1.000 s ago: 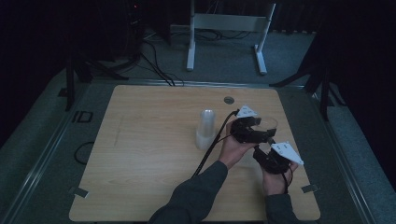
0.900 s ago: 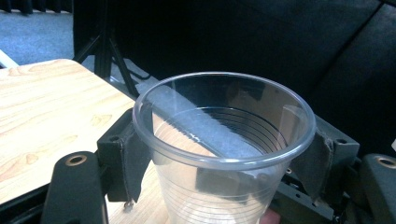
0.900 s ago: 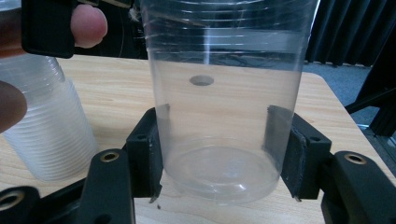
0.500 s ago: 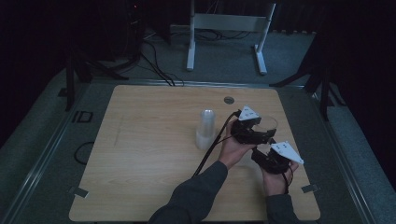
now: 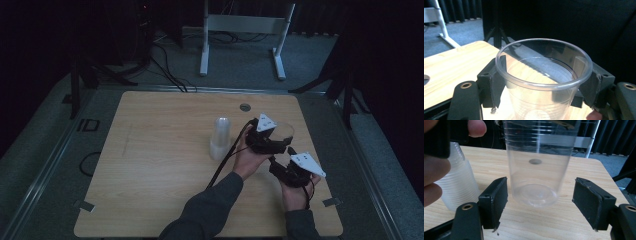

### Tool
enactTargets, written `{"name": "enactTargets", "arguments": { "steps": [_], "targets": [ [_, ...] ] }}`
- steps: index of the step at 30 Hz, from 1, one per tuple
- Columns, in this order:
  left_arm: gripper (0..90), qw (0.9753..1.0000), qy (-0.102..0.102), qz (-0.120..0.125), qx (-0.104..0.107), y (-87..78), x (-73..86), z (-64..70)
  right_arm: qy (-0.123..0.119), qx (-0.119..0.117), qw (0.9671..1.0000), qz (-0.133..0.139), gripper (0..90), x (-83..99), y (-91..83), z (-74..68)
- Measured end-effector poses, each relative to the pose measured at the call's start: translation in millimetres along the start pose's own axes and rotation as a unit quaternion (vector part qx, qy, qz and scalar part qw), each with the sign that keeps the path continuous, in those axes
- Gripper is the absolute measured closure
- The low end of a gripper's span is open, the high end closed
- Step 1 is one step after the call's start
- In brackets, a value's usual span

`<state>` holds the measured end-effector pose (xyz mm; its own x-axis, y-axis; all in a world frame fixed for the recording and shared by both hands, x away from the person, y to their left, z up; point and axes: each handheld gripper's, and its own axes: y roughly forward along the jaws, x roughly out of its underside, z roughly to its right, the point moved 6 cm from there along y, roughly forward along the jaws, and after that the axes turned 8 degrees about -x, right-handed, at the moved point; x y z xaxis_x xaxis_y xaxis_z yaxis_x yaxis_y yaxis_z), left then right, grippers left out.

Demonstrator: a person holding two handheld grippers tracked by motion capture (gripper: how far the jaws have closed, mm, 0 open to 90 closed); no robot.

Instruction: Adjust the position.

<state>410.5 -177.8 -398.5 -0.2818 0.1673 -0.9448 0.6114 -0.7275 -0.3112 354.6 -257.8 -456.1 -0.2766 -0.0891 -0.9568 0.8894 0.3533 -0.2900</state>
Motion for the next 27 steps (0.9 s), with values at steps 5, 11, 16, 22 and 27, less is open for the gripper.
{"name": "enactTargets", "arguments": {
  "steps": [5, 11, 16, 22, 27],
  "targets": [
    [28.4, 0.9998, 0.011, 0.0, -0.017, 0.3, 1.7, -2.5, 0.001, 0.001, 1.0, 0.002, 27.6, 0.3, -2.3, 1.4],
    [28.4, 0.9995, 0.017, 0.001, -0.027, -0.4, 4.3, -5.1, 0.006, 0.004, 1.0, -0.003, 27.6, 2.2, -2.9, 4.7],
    [28.4, 0.9992, 0.023, 0.002, -0.034, -1.0, 4.2, -4.7, 0.01, 0.006, 0.9999, -0.009, 27.6, 5.3, -3.5, 7.6],
    [28.5, 0.9987, 0.021, 0.007, -0.045, -3.1, 1.8, -6.7, 0.011, 0.009, 0.9998, -0.009, 27.6, 5.6, -5.1, 11.1],
    [28.5, 0.9986, 0.02, 0.007, -0.048, -3.7, 1.9, -7.8, 0.013, 0.012, 0.9998, -0.008, 27.5, 5.3, -6.1, 12.9]
  ]
}}
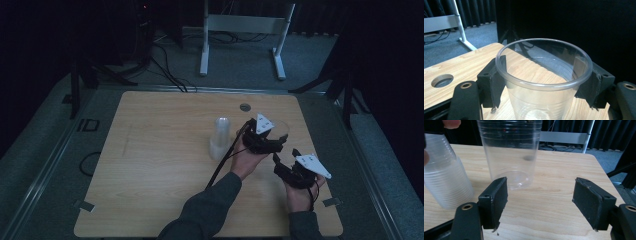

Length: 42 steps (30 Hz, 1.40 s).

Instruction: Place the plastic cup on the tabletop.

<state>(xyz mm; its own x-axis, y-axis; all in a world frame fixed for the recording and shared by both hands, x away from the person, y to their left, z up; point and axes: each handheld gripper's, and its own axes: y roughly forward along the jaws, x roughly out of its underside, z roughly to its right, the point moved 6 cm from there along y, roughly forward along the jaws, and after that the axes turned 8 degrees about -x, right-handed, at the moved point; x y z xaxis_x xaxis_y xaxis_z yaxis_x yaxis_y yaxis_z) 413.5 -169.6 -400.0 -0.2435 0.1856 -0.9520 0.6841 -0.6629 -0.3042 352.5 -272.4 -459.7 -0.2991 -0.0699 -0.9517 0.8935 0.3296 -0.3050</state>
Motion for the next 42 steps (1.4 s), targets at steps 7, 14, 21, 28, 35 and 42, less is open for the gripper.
{"name": "enactTargets", "arguments": {
  "steps": [7, 14, 21, 28, 35, 42],
  "targets": [
    [28.4, 1.0, 0.003, 0.003, 0.0, -4.9, 2.0, -1.0, 0.002, 0.003, 1.0, 0.0, 27.5, 0.1, 0.8, 3.1],
    [28.5, 1.0, -0.005, 0.006, 0.0, -9.6, 4.7, -3.3, 0.001, 0.003, 1.0, -0.003, 27.6, 1.0, 1.6, 2.8],
    [28.5, 1.0, -0.006, 0.004, -0.006, -11.3, 8.0, -7.0, 0.005, 0.005, 1.0, -0.001, 27.6, 0.8, 0.8, 4.0],
    [28.4, 1.0, -0.003, 0.003, -0.004, -13.1, 11.9, -9.0, 0.007, 0.008, 0.9999, -0.001, 27.6, 1.5, 0.5, 6.5],
    [28.4, 1.0, 0.001, 0.001, -0.003, -17.5, 18.5, -11.3, 0.009, 0.01, 0.9999, -0.001, 27.6, 1.3, 0.0, 8.5],
    [28.5, 1.0, -0.004, 0.005, 0.001, -22.8, 21.5, -13.1, 0.009, 0.011, 0.9999, -0.002, 27.6, 2.1, 0.1, 9.4]
  ]
}}
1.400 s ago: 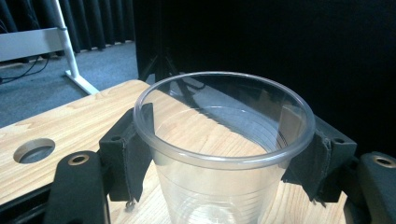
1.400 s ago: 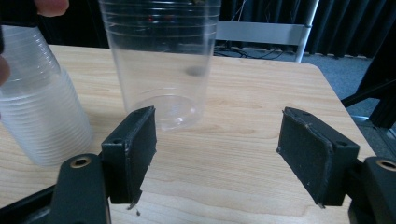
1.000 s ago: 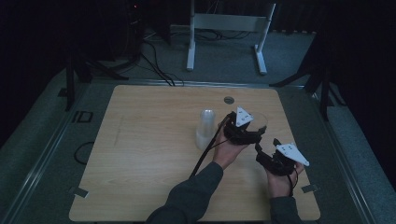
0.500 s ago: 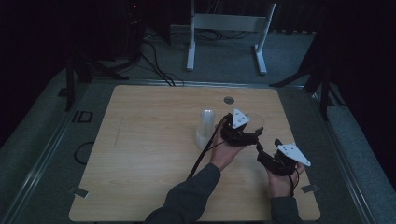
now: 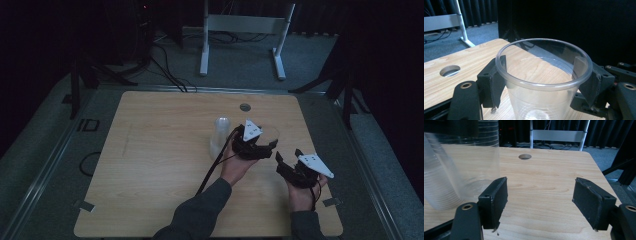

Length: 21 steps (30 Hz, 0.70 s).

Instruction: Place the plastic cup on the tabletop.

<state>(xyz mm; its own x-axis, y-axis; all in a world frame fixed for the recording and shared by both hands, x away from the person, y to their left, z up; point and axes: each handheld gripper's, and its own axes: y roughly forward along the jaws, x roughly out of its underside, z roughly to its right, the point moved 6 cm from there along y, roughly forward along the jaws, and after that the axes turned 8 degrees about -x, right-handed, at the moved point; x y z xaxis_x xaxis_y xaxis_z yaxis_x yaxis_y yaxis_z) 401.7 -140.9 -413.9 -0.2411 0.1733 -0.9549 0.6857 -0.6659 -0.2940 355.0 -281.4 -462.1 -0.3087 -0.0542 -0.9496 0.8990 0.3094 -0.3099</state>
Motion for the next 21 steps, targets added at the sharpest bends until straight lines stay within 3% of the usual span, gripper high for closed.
{"name": "enactTargets", "arguments": {
  "steps": [21],
  "targets": [
    [28.5, 1.0, 0.001, 0.003, 0.005, -13.3, 12.3, -4.4, -0.001, 0.001, 1.0, 0.002, 27.0, -1.2, -0.1, -0.2]
  ]
}}
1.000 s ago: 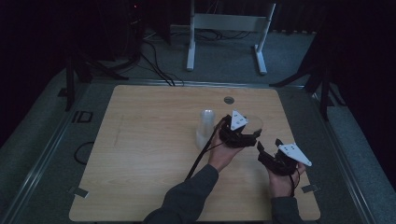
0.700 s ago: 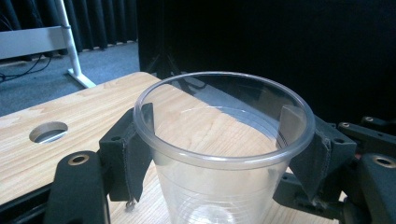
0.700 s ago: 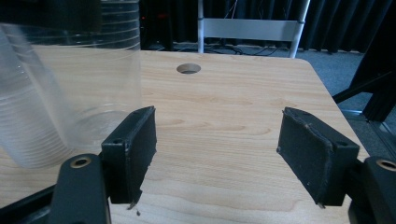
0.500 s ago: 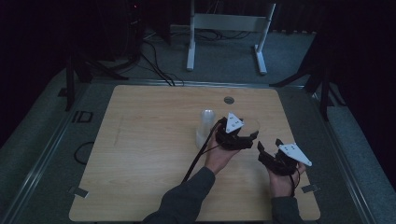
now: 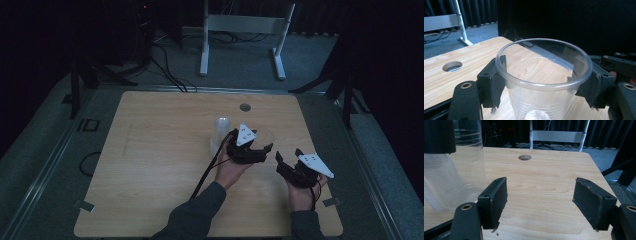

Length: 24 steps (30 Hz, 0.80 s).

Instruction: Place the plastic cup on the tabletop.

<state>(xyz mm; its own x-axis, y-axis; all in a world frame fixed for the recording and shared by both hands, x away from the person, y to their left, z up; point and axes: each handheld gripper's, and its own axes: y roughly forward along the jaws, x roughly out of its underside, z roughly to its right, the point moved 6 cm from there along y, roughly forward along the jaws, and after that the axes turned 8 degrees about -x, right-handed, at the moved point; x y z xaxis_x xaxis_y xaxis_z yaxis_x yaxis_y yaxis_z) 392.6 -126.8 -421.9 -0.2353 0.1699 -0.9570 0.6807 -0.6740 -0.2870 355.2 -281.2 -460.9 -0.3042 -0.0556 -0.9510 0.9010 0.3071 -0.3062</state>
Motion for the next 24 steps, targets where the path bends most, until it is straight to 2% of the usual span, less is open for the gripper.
{"name": "enactTargets", "arguments": {
  "steps": [24],
  "targets": [
    [28.5, 0.9999, 0.002, 0.005, 0.011, -8.4, 12.9, 3.9, 0.003, 0.004, 1.0, 0.0, 27.0, 0.6, -1.5, 2.6]
  ]
}}
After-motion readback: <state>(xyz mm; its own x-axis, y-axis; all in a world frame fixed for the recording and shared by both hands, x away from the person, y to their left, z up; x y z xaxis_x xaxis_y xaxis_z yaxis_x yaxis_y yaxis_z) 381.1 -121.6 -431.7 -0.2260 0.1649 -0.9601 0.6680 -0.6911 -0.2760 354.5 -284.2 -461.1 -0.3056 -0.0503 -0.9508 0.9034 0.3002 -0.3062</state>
